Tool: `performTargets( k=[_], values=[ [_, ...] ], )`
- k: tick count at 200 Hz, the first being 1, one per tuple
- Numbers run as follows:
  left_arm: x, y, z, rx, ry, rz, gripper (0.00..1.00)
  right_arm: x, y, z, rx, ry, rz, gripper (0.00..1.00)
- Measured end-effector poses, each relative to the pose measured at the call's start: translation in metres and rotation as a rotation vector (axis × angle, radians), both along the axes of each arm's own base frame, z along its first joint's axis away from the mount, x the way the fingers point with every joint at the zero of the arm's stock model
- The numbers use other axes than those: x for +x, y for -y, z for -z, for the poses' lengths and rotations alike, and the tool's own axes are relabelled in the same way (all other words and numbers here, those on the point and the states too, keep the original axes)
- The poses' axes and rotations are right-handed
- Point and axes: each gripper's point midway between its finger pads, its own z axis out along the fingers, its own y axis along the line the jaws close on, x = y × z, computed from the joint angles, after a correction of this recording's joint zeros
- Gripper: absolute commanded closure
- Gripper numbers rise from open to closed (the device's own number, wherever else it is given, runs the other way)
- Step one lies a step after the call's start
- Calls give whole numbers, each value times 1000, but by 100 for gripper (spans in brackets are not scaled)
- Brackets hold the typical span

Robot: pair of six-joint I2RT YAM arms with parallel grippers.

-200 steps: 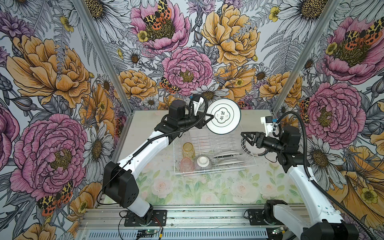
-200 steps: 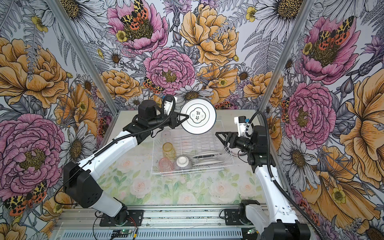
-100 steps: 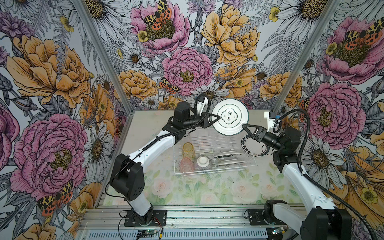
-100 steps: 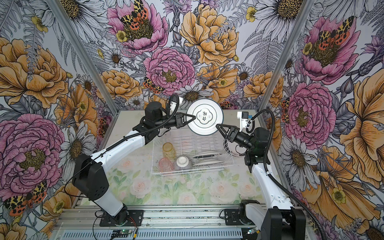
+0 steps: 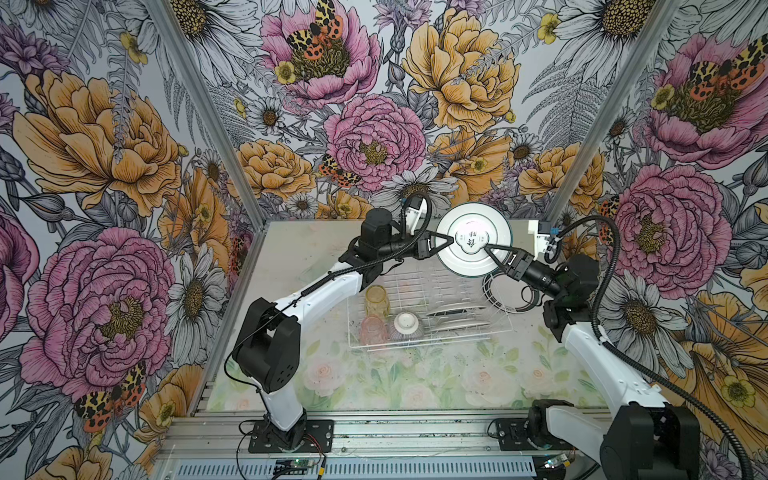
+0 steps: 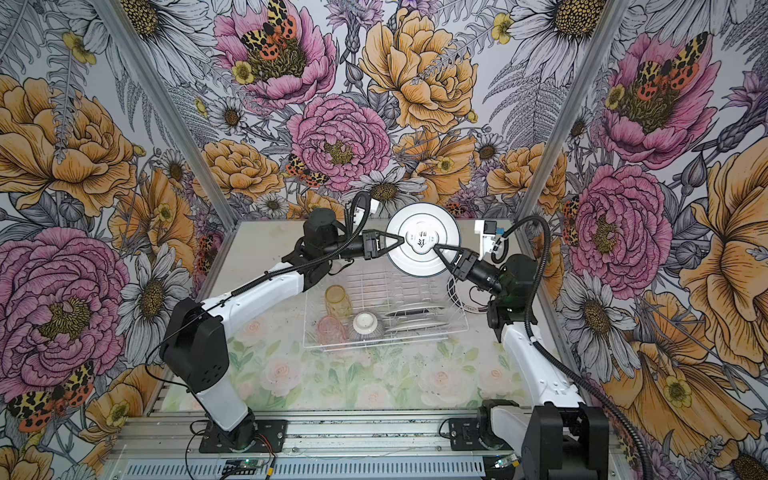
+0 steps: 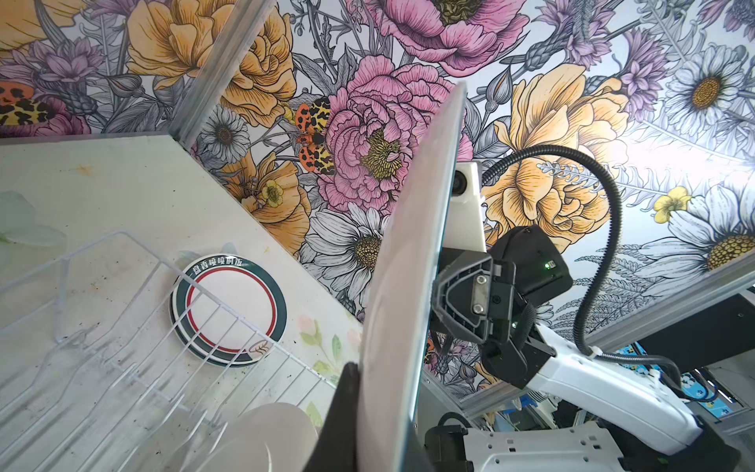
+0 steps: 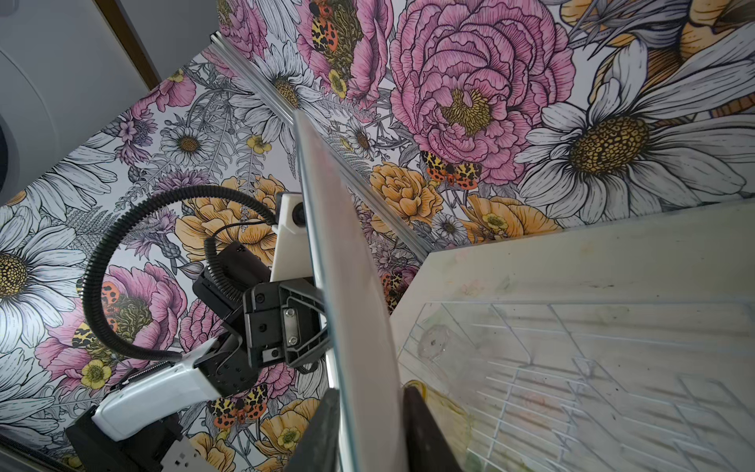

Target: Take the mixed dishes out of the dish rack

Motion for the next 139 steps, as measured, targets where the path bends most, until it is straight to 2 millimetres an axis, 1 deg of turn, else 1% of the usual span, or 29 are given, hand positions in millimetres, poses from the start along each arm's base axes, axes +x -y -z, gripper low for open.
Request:
performTargets(
  k=[15, 29, 38, 55, 82, 97, 116, 139],
  values=[
    [-2, 2, -1, -7, 0, 9, 96, 1, 0, 0, 6, -5, 0, 87],
    [-3, 2, -2, -11, -12, 10, 95, 1, 0, -1, -3, 12, 3, 100],
    [-2, 2, -4, -13, -12, 3, 93, 3, 1, 0, -13, 22, 14, 100],
    [-1, 3, -2, -13, -14, 4, 82, 3, 1, 1, -12, 19, 16, 100],
    [-4, 5, -4, -18, 5, 18, 71, 3, 2, 3, -4, -5, 17, 100],
    [-6, 6, -3, -10, 15, 23, 58, 4, 2, 5, -3, -20, 24, 100],
    [-7, 7, 1, 7, 27, 26, 57, 6, 6, 10, -9, -46, 46, 100],
    [-10, 6, 8, 45, 31, 28, 58, 8, 17, 11, -19, -67, 83, 100]
  ],
)
